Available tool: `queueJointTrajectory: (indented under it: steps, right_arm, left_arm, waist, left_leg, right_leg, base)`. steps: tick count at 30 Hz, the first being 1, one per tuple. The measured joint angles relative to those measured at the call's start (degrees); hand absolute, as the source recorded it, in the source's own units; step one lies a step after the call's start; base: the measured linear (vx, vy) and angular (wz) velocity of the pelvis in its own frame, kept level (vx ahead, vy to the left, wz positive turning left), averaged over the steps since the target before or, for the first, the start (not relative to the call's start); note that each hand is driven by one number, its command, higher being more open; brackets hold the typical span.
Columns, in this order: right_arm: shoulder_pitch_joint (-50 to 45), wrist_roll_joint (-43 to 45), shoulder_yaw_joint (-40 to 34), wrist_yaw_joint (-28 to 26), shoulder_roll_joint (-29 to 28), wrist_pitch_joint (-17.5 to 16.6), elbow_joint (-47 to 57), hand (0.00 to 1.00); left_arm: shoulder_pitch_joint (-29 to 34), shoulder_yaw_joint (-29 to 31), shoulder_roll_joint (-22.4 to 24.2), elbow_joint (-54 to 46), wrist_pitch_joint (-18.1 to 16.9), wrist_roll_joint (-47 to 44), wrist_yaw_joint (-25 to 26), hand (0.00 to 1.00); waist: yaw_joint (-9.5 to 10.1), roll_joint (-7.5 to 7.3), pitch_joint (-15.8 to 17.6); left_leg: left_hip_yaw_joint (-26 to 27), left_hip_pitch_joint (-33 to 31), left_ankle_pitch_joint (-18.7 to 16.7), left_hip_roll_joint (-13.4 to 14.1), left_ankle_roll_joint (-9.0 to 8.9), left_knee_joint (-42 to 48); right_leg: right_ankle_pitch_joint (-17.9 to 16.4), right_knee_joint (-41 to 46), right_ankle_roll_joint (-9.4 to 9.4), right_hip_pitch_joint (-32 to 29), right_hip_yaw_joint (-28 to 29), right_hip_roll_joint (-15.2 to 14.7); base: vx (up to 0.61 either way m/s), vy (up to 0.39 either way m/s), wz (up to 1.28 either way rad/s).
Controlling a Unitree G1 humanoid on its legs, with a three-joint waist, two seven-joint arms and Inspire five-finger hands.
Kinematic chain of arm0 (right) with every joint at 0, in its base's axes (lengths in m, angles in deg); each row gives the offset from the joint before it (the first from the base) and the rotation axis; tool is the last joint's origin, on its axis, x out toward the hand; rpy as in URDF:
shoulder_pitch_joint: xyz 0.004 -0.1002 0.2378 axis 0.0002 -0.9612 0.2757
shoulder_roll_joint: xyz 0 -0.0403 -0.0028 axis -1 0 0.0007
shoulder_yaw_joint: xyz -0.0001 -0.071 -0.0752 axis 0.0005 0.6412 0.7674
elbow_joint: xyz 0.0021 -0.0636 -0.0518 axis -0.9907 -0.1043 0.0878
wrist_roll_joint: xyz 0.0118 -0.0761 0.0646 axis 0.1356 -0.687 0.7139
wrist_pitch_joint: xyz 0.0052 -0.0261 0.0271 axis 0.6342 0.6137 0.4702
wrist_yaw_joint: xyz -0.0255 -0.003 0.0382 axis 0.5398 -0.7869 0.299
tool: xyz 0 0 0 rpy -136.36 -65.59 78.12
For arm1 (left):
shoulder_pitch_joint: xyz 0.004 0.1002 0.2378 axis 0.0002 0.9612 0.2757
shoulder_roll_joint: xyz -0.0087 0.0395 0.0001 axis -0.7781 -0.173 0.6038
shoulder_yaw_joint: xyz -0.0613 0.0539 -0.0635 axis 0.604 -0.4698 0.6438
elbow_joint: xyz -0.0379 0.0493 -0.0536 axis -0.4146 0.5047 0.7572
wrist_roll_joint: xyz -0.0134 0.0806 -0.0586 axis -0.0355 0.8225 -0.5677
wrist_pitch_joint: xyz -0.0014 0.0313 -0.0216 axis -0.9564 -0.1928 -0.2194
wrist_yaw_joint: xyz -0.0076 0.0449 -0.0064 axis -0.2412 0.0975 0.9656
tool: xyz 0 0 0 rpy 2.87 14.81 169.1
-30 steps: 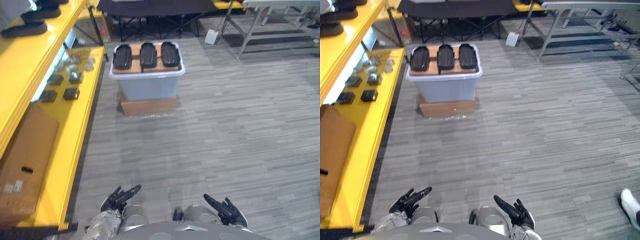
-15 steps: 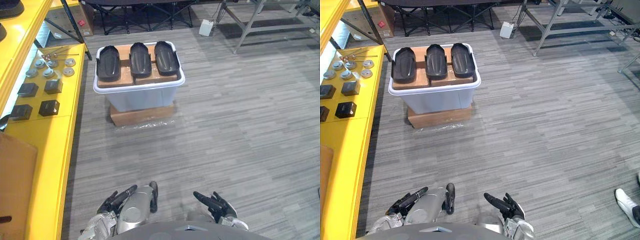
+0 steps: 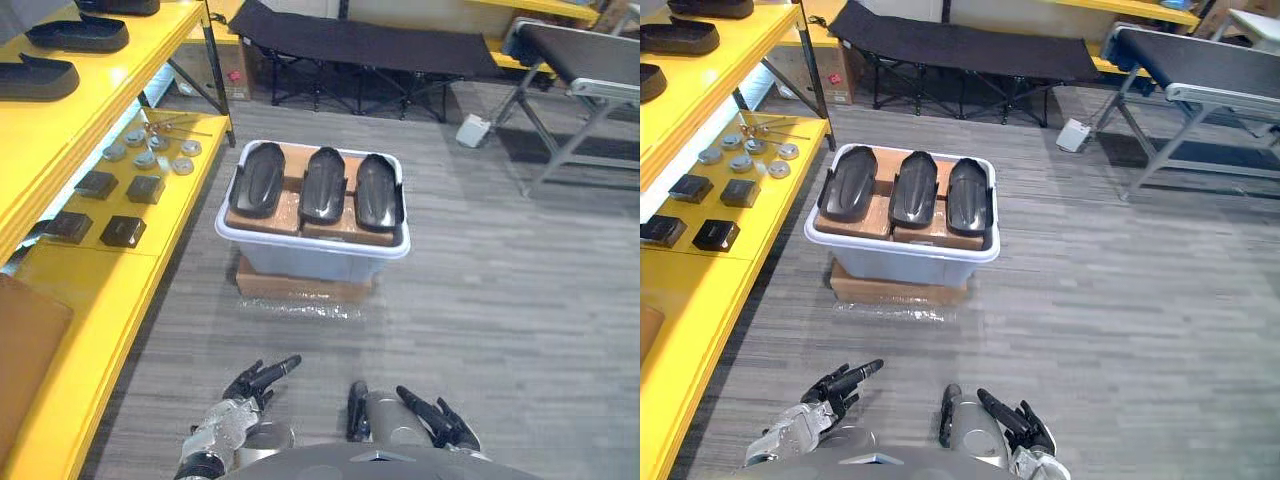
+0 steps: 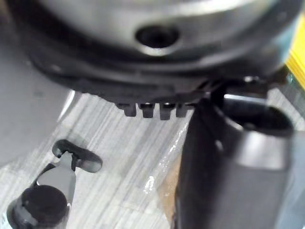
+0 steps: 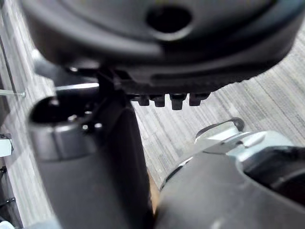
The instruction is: Walk over and take three plastic housings, then place them on the shelf
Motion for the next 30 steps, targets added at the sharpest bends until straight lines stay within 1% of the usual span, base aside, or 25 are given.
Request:
queueJointTrajectory:
  steps: [1,2,3,4,5,6,7,8,9,10,11,12,13,14,15,16,17,18,19,20,21,24,28,30]
  right_arm:
    - [0.0,0.01,0.03,0.01,0.24,0.14,0.31,1.0]
    - [-0.01,0.05,0.09,-0.04,0.63,0.12,0.66,1.0]
    - [-0.24,0.32,0.05,-0.01,1.03,0.19,0.94,1.0]
    - [-0.47,0.51,0.07,-0.02,1.23,0.19,1.07,1.0]
    - [-0.53,0.53,0.08,-0.04,1.41,0.18,1.11,1.0]
    - [-0.51,0.52,0.17,-0.09,1.43,0.01,1.08,1.0]
    - [-0.49,0.52,0.16,-0.23,1.33,-0.11,1.04,1.0]
    - [-0.38,0.57,-0.21,-0.37,1.04,-0.28,0.98,1.0]
    - [-0.42,1.02,-0.97,-0.35,0.52,-0.84,1.01,1.0]
    - [-0.46,1.43,-1.03,-0.24,0.46,-1.18,0.99,1.0]
    - [-0.58,3.08,-1.17,-0.13,0.58,-1.52,0.98,1.0]
    - [-0.43,3.53,-1.6,0.15,0.62,-1.53,0.93,1.0]
    - [-0.38,4.85,-2.09,0.43,0.65,-1.62,0.93,1.0]
    - [-0.43,5.21,-2.17,0.62,0.68,-1.69,0.94,1.0]
    - [-0.12,5.52,-2.45,1.25,0.65,-1.98,0.56,1.0]
    - [-0.03,5.51,-2.48,1.39,-0.06,-2.08,0.5,1.0]
    - [0.05,5.44,-2.39,1.23,-1.24,-2.52,0.45,1.0]
    - [0.25,5.42,-2.19,1.01,-2.27,-2.98,0.26,1.0]
    - [0.27,5.42,-2.18,0.88,-2.73,-3.23,0.25,1.0]
    - [0.23,5.42,-2.17,0.85,-3.35,-3.83,0.17,1.0]
    - [0.18,5.34,-1.98,0.84,-3.4,-3.87,-0.04,1.0]
    - [0.74,3.83,-1.53,0.71,-3.37,-4.47,-0.85,1.0]
    - [1.1,1.8,1.4,1.2,-3.1,-6.1,-0.71,1.0]
    - [0.41,0.39,2.87,2.03,-3.1,-7.23,1.23,1.0]
  left_arm:
    - [-0.02,0.17,0.19,0.0,0.16,-1.2,0.42,1.0]
    - [-0.23,2.09,0.79,0.02,0.37,-3.53,0.79,1.0]
    - [-0.26,4.52,1.77,0.03,-0.34,-4.95,1.08,1.0]
    - [-0.15,5.54,2.15,0.04,-0.82,-5.64,1.25,1.0]
    - [-0.05,6.27,2.19,0.04,-1.93,-6.22,1.39,1.0]
    - [-0.04,6.24,1.82,0.04,-2.83,-7.11,1.46,1.0]
    - [-0.03,6.19,1.63,0.19,-3.07,-7.69,1.48,1.0]
    - [-0.11,6.22,1.47,0.33,-3.48,-7.71,1.4,1.0]
    - [-0.13,6.35,1.45,0.51,-4.1,-7.6,0.52,1.0]
    - [-0.21,6.48,1.58,0.6,-4.14,-7.42,0.16,1.0]
    - [-0.28,6.69,1.8,0.77,-4.33,-7.4,-0.52,1.0]
    - [-0.41,6.95,1.78,1.1,-4.47,-7.42,-1.0,1.0]
    - [-0.51,7.63,1.77,1.62,-4.85,-7.12,-1.47,1.0]
    - [-0.5,7.92,1.78,2.0,-5.31,-6.41,-1.7,1.0]
    - [-0.74,8.33,1.78,3.07,-5.85,-5.19,-1.81,1.0]
    - [-1.2,8.28,1.14,3.37,-5.85,-4.68,-1.73,1.0]
    - [-1.24,8.02,0.22,3.35,-5.7,-3.33,-1.69,1.0]
    - [-1.26,7.47,-0.67,3.36,-5.47,-3.0,-1.49,1.0]
    - [-1.39,7.06,-1.0,3.36,-5.16,-2.81,-1.24,1.0]
    - [-1.65,5.49,-1.5,3.36,-4.78,-2.68,-0.22,1.0]
    - [-1.85,4.22,-2.21,3.37,-3.91,-2.69,0.45,1.0]
    - [-1.45,2.25,-2.97,3.38,-2.52,-3.17,0.73,1.0]
    - [-1.02,0.99,-3.73,3.37,-2.46,-3.69,1.61,1.0]
    - [-0.62,0.97,-3.79,3.38,-2.41,-4.27,1.76,1.0]
  waist:
    - [-0.14,0.47,0.0]
    - [-0.26,1.28,0.06]
    - [-0.18,2.29,0.18]
    - [-0.07,2.26,0.34]
    - [0.13,2.79,0.42]
    - [0.41,2.79,0.34]
    - [0.47,2.67,0.24]
    - [0.73,2.46,0.27]
    - [0.81,1.97,0.26]
    - [0.72,1.88,0.32]
    - [0.43,1.7,0.41]
    - [0.36,1.58,0.51]
    - [0.47,1.53,0.68]
    - [0.53,1.7,0.71]
    - [0.51,1.36,0.99]
    - [0.46,0.59,0.86]
    - [0.75,-1.32,0.6]
    - [0.97,-2.57,0.33]
    - [0.94,-3.45,0.08]
    - [0.91,-4.03,0.14]
    - [0.87,-4.07,0.14]
    - [0.99,-3.35,0.26]
    - [1.06,-3.18,0.18]
    - [1.05,-3.17,0.16]
  left_leg:
    - [0.99,-0.96,0.29,0.72,-0.85,2.21]
    - [2.99,-3.63,1.51,2.1,-2.95,8.87]
    - [4.79,-6.95,4.06,3.97,-4.49,17.68]
    - [5.69,-8.32,4.21,5.22,-4.83,22.1]
    - [7.19,-10.52,4.19,7.7,-4.82,28.8]
    - [8.65,-12.47,4.16,10.07,-4.78,31.43]
    - [9.53,-13.05,4.14,11.04,-4.66,30.76]
    - [11.37,-13.26,4.08,12.46,-4.28,27.09]
    - [14.48,-12.89,4.47,13.46,-3.02,16.39]
    - [15.27,-12.78,4.99,13.37,-3.12,11.74]
    - [16.2,-12.74,7.0,12.78,-3.69,3.24]
    - [16.05,-12.67,9.37,12.11,-4.05,-2.07]
    - [16.63,-11.47,14.09,11.07,-4.43,-7.93]
    - [17.24,-10.63,17.33,11.07,-4.39,-10.1]
    - [17.57,-9.04,21.62,10.73,-4.99,-12.01]
    - [17.85,-8.58,22.2,9.35,-4.35,-12.55]
    - [18.7,-7.28,22.22,7.26,-3.79,-15.27]
    - [19.1,-7.02,22.81,5.23,-2.92,-17.75]
    - [19.14,-6.93,23.15,4.37,-2.42,-18.67]
    - [19.13,-6.82,23.33,3.05,-1.75,-19.78]
    - [19.03,-6.57,23.45,2.03,-1.05,-20.55]
    - [19.05,-5.16,24.04,1.21,-0.07,-23.0]
    - [18.87,-4.5,25.55,1.22,0.38,-25.89]
    - [18.83,-3.56,26.39,1.1,0.48,-27.94]
  right_leg:
    - [-0.62,0.05,-0.46,0.35,-0.38,0.48]
    - [-1.89,-0.16,-1.32,1.61,-1.01,1.23]
    - [-2.91,-1.24,-2.07,4.13,-1.19,2.48]
    - [-3.34,-2.25,-2.4,5.64,-1.26,3.18]
    - [-3.93,-3.8,-2.73,8.87,-1.29,4.18]
    - [-4.2,-5.46,-2.82,11.56,-1.62,4.44]
    - [-4.09,-6.51,-2.63,12.82,-1.79,4.35]
    - [-3.91,-8.08,-2.36,14.67,-2.31,3.89]
    - [-3.81,-10.07,-1.76,16.79,-3.15,2.5]
    - [-3.75,-10.59,-1.35,17.35,-3.66,1.8]
    - [-3.78,-10.98,-0.45,18.36,-4.75,0.34]
    - [-3.84,-10.98,0.36,18.6,-5.35,-0.77]
    - [-4.02,-10.98,1.61,19.37,-5.7,-1.83]
    - [-4.31,-10.98,2.33,19.91,-5.69,-2.13]
    - [-5.48,-10.83,4.14,20.78,-5.5,-3.01]
    - [-5.24,-10.91,4.72,21.17,-5.49,-4.2]
    - [-4.97,-11.17,5.41,20.8,-5.3,-6.23]
    - [-4.62,-11.3,6.27,19.83,-5.02,-7.94]
    - [-4.28,-11.4,6.8,19.58,-4.91,-8.52]
    - [-3.54,-11.52,7.91,19.57,-4.9,-9.51]
    - [-2.51,-12.22,8.5,19.76,-4.88,-10.14]
    - [-0.01,-13.38,8.26,20.09,-3.95,-10.3]
    - [2.4,-14.98,7.96,20.01,-3.61,-9.65]
    - [2.76,-14.98,7.62,20.04,-3.51,-9.51]
  base:
    - [0.39,-0.294,0.26]
    - [0.34,-0.282,0.15]
    - [0.34,-0.264,0.1]
    - [0.35,-0.211,-0.01]
    - [0.32,-0.161,-0.1]
    - [0.34,-0.163,-0.1]
    - [0.24,-0.119,-0.07]
    - [0.22,-0.077,0.1]
    - [0.22,-0.013,0.21]
    - [0.28,0.058,0.47]
    - [0.23,0.101,0.5]
    - [0.23,0.164,0.51]
    - [0.21,0.212,0.3]
    - [0.21,0.295,0.19]
    - [0.16,0.264,0.12]
    - [0.14,0.266,0.05]
    - [0.14,0.249,-0.01]
    - [0.13,0.235,-0.05]
    - [0.12,0.196,0.06]
    - [0.11,0.169,0.15]
    - [0.09,0.167,0.13]
    - [0.05,0.135,0.03]
    - [0.01,0.065,0.02]
    - [-0.03,0.037,0.01]
